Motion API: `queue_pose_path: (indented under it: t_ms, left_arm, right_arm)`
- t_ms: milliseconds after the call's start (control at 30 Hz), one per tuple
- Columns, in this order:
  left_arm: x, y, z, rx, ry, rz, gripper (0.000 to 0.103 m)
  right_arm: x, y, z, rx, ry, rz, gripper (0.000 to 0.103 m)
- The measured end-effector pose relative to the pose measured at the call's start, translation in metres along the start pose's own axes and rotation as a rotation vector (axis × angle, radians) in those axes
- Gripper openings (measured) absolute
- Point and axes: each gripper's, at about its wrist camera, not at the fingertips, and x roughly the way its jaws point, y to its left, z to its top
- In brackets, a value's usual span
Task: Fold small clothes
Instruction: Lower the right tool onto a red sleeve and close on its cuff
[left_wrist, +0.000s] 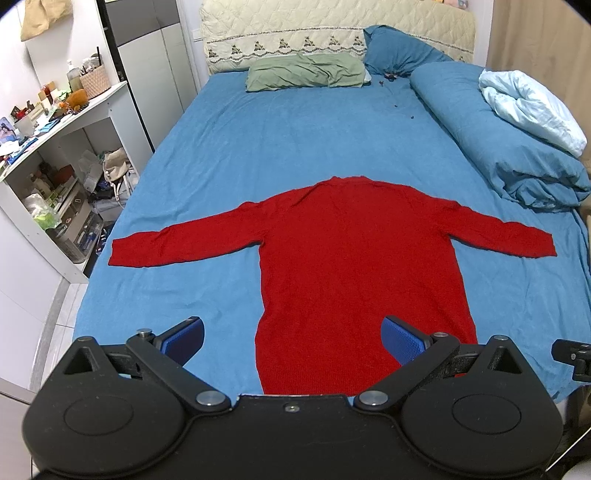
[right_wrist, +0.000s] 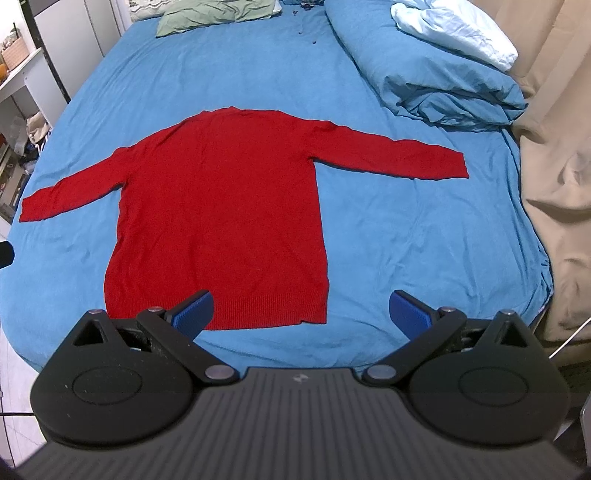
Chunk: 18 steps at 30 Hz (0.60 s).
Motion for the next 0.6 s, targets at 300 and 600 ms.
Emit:
queue_pose_path:
  t_ms: [300,600]
  left_arm:
    - [-0.013,-0.008,0.037,0.054,-0.097,-0.081,0.103]
    - [0.013,-0.057,0.108,0.072,-0.180,-0.139,0.103]
  right_arm:
    - [-0.015,-0.014,0.019,0.123,-0.071,0.001,0.103]
    - [-0.007,-0.084,0.081,0.260,-0.166,-0.037,0.103]
